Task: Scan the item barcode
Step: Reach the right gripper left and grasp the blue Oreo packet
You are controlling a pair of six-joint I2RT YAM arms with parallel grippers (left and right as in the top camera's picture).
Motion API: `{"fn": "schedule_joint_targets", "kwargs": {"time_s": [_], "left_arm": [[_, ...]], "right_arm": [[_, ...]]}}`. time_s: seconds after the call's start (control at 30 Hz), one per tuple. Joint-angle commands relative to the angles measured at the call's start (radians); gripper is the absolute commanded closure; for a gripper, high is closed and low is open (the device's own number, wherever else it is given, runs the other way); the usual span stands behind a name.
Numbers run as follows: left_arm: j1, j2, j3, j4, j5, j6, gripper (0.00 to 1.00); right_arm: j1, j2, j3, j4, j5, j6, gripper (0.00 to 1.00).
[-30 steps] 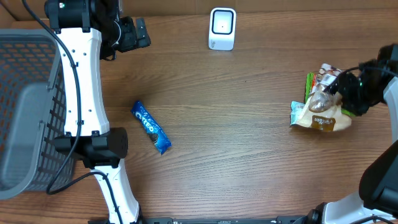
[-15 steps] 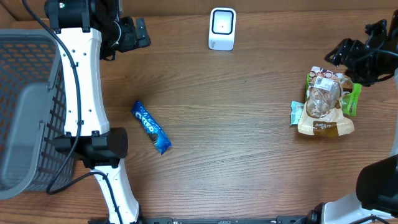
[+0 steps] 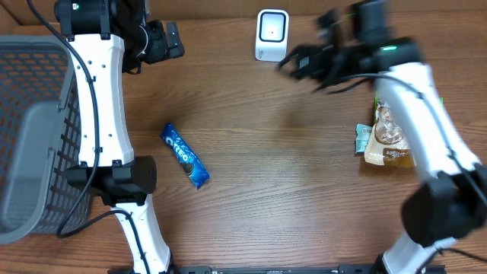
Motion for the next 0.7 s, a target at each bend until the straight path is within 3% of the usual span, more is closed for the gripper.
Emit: {"fn": "schedule_joint_targets", "kwargs": {"time_s": [0.0, 0.3, 0.67], "left_arm": [[-0.004, 0.001, 0.019, -0.002, -0.003, -0.014, 0.0], [-0.004, 0.001, 0.019, -0.002, -0.003, -0.014, 0.0], [-0.004, 0.001, 0.019, -0.002, -0.003, -0.014, 0.0]], "right_arm": [[0.124, 0.073, -0.021, 0.018, 0.02, 0.032, 0.19], [0.403, 0.22, -0.021, 0.072, 0.141, 0.121, 0.2], [0.602, 0.304, -0.021, 0.186, 0.409, 0.208, 0.21]]}}
